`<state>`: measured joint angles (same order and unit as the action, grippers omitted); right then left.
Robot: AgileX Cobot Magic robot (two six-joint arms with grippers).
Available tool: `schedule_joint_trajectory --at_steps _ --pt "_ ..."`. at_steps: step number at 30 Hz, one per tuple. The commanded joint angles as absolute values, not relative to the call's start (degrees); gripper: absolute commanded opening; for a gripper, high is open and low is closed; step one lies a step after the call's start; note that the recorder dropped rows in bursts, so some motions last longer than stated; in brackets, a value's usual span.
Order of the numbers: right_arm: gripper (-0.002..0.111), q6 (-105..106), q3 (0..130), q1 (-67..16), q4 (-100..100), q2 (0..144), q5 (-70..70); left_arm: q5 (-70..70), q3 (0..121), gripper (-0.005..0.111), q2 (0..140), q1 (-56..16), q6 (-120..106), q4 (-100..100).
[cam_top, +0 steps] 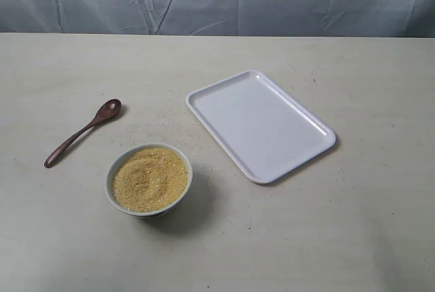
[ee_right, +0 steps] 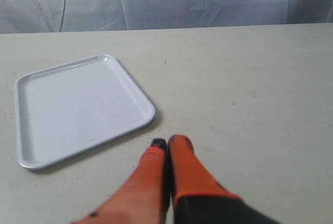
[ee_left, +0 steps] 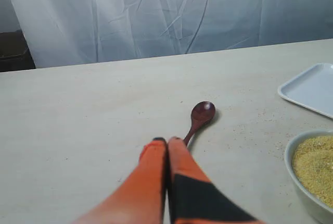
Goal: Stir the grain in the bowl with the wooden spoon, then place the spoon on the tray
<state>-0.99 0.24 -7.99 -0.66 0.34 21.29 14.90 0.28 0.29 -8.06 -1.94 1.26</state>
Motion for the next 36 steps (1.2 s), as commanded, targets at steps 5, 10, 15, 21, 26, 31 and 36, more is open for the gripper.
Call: schedule_joint_trajectory --at_steps 5,10,15,21,26,31,36 --pt "0.003 -1.07 0.00 -7.67 -0.69 0.00 20.62 14.40 0.00 0.000 0.00 -8.07 -1.74 4.79" --pt "0.003 -1.07 0.00 -7.67 -0.69 0.00 20.62 3.05 0.00 0.000 0.00 -8.07 -2.13 21.52" --pt "0.003 -1.07 0.00 -7.67 -0.69 0.00 20.62 -9.93 0.00 0.000 0.00 -8.07 0.97 19.23" --pt "0.003 -1.07 0.00 -7.67 -0.69 0.00 20.62 -16.90 0.00 0.000 0.00 -8.07 2.56 3.50" --pt "0.003 -1.07 0.00 -7.67 -0.69 0.00 20.62 -0.50 9.96 0.000 5.64 -8.07 2.42 5.25" --pt "0.003 -1.07 0.00 -7.67 -0.69 0.00 20.62 11.77 23.52 0.000 23.33 -8.07 2.62 6.41" --pt "0.003 -1.07 0.00 -7.67 -0.69 0.00 20.62 22.00 35.34 0.000 45.54 -8.07 2.62 12.27"
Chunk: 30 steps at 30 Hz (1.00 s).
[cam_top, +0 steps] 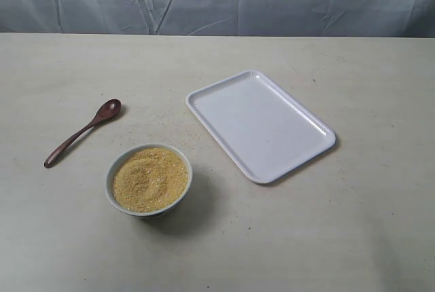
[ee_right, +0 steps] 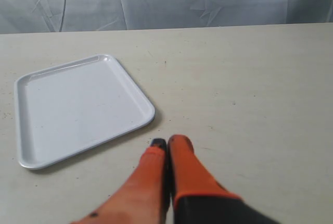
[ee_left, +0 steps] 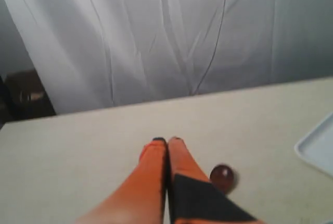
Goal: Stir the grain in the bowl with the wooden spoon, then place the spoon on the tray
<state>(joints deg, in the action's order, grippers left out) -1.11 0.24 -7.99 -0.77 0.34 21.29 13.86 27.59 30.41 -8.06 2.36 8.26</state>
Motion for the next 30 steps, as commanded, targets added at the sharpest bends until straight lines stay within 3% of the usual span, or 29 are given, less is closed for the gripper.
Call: schedule_joint_trajectory --at_steps 1,12,21,25,30 --pt "0.003 -1.07 0.00 -7.67 -0.69 0.00 20.62 23.74 37.48 0.000 50.26 -8.07 2.62 13.06" --pt "0.003 -1.07 0.00 -7.67 -0.69 0.00 20.62 36.02 56.30 0.000 91.41 -8.18 -10.60 4.93" --pt "0.003 -1.07 0.00 -7.67 -0.69 0.00 20.62 38.06 64.95 0.001 105.87 -8.18 -19.91 -0.48" --pt "0.003 -1.07 0.00 -7.67 -0.69 0.00 20.62 37.66 65.21 0.013 108.00 -8.18 -26.09 -2.15" --pt "0.003 -1.07 0.00 -7.67 -0.69 0.00 20.62 35.10 65.21 0.037 109.67 -8.18 -26.35 -3.19"
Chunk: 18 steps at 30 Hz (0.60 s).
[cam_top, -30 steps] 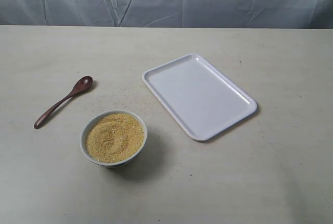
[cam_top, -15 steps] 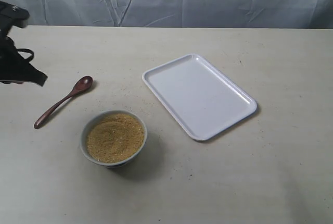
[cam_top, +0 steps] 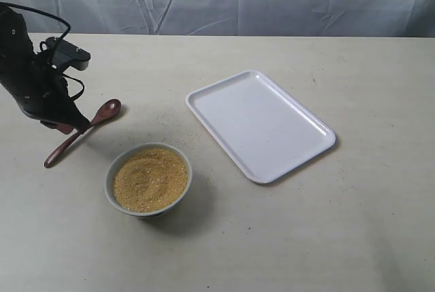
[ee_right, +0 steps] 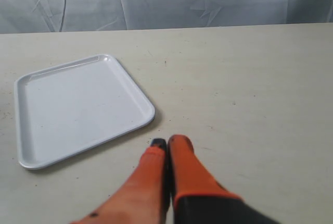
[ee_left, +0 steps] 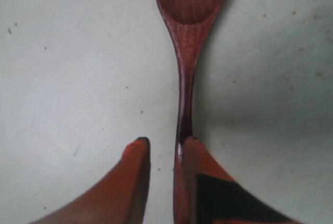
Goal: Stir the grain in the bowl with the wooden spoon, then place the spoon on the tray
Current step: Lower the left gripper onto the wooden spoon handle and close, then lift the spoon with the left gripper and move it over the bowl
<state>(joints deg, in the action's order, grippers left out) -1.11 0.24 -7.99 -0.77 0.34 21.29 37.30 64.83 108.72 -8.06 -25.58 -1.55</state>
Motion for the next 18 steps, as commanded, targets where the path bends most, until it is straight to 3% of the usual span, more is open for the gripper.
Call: schedule_joint_trajectory --at_steps 1,5,18 --pt "0.003 -1.07 0.00 -7.67 -0.69 0.00 20.62 34.63 65.21 0.040 109.67 -8.18 -26.35 -3.56" --pt "0.003 -1.07 0.00 -7.67 -0.69 0.00 20.62 34.37 65.21 0.045 110.53 -8.18 -28.25 -5.36" --pt "0.003 -1.07 0.00 -7.67 -0.69 0.00 20.62 35.18 65.21 0.041 114.64 -8.18 -29.09 -6.62"
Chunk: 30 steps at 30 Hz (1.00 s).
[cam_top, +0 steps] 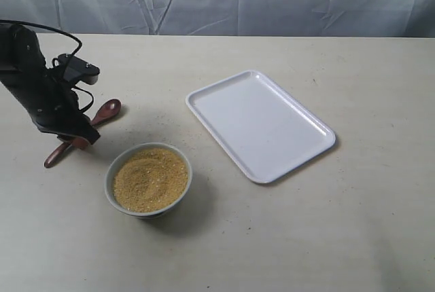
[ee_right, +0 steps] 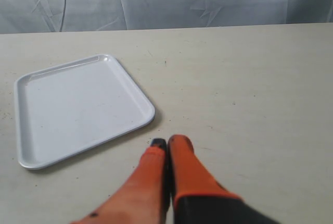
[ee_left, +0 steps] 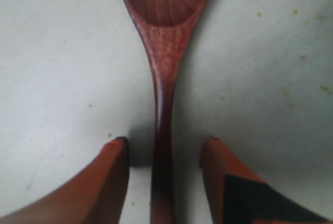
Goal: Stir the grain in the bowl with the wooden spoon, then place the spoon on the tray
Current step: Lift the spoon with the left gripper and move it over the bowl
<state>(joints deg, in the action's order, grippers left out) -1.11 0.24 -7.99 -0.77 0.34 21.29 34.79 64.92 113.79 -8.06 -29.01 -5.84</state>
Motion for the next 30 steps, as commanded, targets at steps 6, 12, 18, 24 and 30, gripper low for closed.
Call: schedule_joint_trajectory --at_steps 6,12,18,24,30 --pt "0.003 -1.07 0.00 -7.67 -0.69 0.00 20.62 35.64 65.21 0.003 113.74 -8.18 -29.09 -6.88" --pt "0.003 -1.07 0.00 -7.67 -0.69 0.00 20.79 41.18 68.77 0.000 108.60 -8.27 -29.34 -7.90" --pt "0.003 -1.07 0.00 -7.67 -0.69 0.00 20.79 53.24 73.51 0.000 102.03 -10.76 -40.41 -16.13" --pt "0.003 -1.07 0.00 -7.67 -0.69 0.00 20.79 59.35 73.67 0.000 96.78 -19.24 -47.07 -12.83" --pt "0.003 -1.07 0.00 -7.67 -0.69 0.00 20.66 67.08 72.91 0.000 95.13 -29.43 -46.44 -0.51"
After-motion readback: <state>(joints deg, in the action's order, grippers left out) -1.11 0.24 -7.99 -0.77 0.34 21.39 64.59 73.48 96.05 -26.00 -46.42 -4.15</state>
